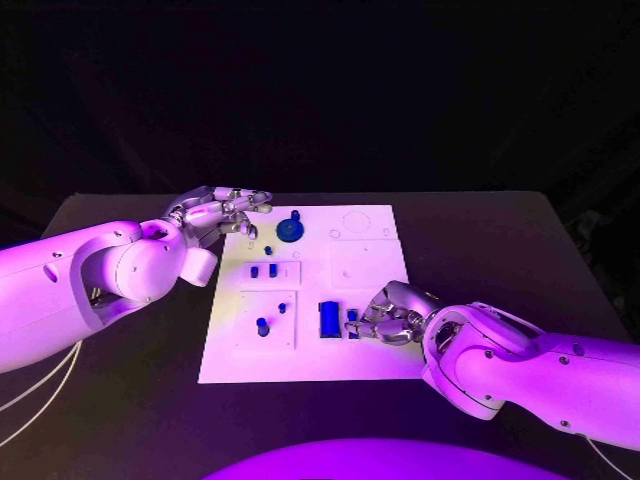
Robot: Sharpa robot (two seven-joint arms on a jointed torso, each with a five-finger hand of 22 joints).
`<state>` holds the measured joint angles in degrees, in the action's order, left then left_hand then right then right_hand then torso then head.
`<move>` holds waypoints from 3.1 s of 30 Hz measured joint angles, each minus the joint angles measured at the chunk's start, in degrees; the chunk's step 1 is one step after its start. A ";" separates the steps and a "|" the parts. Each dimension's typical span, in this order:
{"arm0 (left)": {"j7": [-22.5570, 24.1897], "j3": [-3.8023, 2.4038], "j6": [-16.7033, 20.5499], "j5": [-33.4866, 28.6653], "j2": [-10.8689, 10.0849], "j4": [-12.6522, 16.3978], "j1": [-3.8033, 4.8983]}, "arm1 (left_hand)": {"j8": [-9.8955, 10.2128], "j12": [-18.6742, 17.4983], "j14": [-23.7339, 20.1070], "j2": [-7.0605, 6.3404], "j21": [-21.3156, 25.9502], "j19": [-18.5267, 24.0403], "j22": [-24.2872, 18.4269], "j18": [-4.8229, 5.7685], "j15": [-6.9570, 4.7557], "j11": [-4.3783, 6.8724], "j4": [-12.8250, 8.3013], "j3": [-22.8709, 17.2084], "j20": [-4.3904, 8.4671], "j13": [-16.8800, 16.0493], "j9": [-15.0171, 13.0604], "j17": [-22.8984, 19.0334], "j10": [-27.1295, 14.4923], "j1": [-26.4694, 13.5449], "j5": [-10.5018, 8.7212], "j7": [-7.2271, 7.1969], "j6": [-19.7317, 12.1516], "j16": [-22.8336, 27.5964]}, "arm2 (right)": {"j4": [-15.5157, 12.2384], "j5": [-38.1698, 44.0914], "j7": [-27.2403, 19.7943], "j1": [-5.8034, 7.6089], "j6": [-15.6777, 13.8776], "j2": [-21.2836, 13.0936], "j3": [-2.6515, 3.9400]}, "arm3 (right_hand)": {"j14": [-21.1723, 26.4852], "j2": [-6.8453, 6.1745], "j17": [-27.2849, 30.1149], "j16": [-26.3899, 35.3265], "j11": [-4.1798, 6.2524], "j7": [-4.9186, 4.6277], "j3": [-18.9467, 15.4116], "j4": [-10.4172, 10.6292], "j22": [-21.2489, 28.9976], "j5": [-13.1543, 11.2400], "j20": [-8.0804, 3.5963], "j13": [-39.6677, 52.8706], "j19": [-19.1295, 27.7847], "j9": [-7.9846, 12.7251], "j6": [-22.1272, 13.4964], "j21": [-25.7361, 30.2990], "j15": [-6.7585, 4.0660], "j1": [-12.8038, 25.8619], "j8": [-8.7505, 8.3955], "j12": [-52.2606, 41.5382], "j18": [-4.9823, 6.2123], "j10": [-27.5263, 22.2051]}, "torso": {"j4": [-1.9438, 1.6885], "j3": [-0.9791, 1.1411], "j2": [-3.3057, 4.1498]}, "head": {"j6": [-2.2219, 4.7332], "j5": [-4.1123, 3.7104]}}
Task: Assemble the parts on the task board
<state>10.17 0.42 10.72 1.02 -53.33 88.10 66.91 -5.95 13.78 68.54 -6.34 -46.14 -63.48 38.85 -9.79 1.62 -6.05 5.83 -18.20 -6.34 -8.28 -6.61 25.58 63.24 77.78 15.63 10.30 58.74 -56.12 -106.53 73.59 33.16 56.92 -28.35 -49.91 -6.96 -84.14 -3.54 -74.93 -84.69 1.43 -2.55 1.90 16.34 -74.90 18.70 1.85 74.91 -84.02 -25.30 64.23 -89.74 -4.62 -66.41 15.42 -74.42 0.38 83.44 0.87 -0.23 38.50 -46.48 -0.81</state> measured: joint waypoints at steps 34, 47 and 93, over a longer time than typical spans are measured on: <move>-0.10 0.00 -0.09 0.09 0.08 -0.22 0.00 | 0.00 0.00 0.00 0.30 0.00 0.00 -0.07 0.00 0.00 -0.21 0.00 0.00 0.00 -0.04 -0.01 -0.04 -0.21 0.30 0.00 0.00 0.00 0.00 | -1.70 3.37 -1.39 -0.15 0.47 -2.77 0.00 | 0.01 2.17 0.00 0.00 -0.01 0.04 -5.20 -1.89 -0.03 -4.38 0.00 0.20 0.00 -1.06 0.01 0.00 0.00 -2.67 0.52 -0.34 0.00 -0.01 | 0.00 -0.01 -0.05 | 0.19 -0.11; -0.11 0.01 -0.10 0.10 0.08 -0.19 -0.01 | 0.00 0.00 0.00 0.30 0.00 0.00 -0.07 0.00 0.00 -0.21 0.00 0.00 0.00 -0.03 -0.01 -0.04 -0.21 0.30 0.00 0.00 0.00 0.00 | -0.07 3.61 -1.65 -0.35 1.86 -1.44 0.06 | 0.01 2.19 0.01 0.00 -0.01 0.04 -5.59 -2.61 -0.02 -4.38 0.00 0.26 0.00 -1.18 0.01 0.00 0.00 -4.04 0.75 -0.59 0.00 -0.01 | -0.04 0.03 0.05 | 0.03 0.14; 4.24 0.27 0.99 -2.24 3.51 -4.07 -0.65 | -0.62 0.54 -11.86 0.30 8.86 8.09 -4.54 0.00 1.90 -1.23 1.04 1.04 -2.06 0.75 0.28 -6.05 -2.48 0.30 0.00 0.42 -0.84 11.50 | 16.33 -38.04 -33.00 9.22 -2.03 -0.59 0.61 | 14.01 5.37 38.01 46.70 -4.94 -5.55 -6.28 -5.67 10.71 -7.08 3.88 -30.87 20.37 2.45 -9.31 64.77 4.61 -18.49 -5.89 50.25 9.36 -24.62 | 0.32 -1.76 -3.15 | 5.31 -0.96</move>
<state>14.42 0.69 11.71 -1.22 -49.82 84.03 66.27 -6.57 14.32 56.67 -6.04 -37.28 -55.39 34.32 -9.79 3.52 -7.29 6.87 -17.15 -8.40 -7.53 -6.33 19.53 60.75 78.08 15.63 10.73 57.90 -44.62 -90.20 35.55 0.16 66.13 -30.38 -50.50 -6.35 -70.13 1.82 -36.92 -37.99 -3.51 -8.11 -4.38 10.67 -64.19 11.62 5.73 44.04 -63.66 -22.86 54.92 -24.97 -0.01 -84.90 9.54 -24.17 9.74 58.82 1.19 -1.99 35.34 -41.17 -1.77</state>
